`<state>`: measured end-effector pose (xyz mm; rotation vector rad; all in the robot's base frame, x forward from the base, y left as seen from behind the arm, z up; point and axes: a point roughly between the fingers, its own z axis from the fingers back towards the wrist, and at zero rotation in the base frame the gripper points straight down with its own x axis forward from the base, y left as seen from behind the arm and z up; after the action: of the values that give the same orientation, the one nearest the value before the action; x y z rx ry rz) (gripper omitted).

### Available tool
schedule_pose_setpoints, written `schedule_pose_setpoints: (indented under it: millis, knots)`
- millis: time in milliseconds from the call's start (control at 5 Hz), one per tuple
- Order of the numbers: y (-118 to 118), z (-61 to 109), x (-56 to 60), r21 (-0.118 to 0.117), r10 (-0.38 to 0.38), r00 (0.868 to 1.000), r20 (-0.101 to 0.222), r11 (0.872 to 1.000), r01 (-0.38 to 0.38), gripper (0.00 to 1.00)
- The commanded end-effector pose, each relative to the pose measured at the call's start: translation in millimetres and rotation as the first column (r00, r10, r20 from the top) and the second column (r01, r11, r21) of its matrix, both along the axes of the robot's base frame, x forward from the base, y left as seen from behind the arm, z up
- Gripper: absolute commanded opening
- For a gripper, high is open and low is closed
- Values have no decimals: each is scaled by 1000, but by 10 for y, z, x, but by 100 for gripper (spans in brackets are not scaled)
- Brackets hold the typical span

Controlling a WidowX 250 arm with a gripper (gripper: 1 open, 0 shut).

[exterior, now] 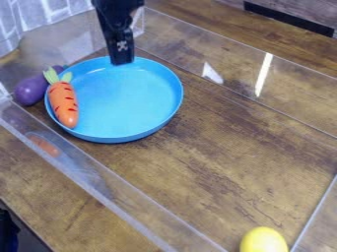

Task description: Put the carrot on the blue tray

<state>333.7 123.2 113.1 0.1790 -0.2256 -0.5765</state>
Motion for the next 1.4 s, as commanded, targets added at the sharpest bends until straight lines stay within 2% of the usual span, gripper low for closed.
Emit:
schedule_pose_setpoints:
  millis: [0, 400, 800, 1200]
  knots:
    - [215, 53, 45, 14, -3, 999, 32, 1000, 2, 100]
    - [438, -200, 51, 7, 52, 999, 14, 999, -52, 100]
    - [640, -298, 262, 3, 18, 1000, 6, 1000, -18, 100]
    - [762, -397, 330, 2, 155, 988, 0, 988, -155, 100]
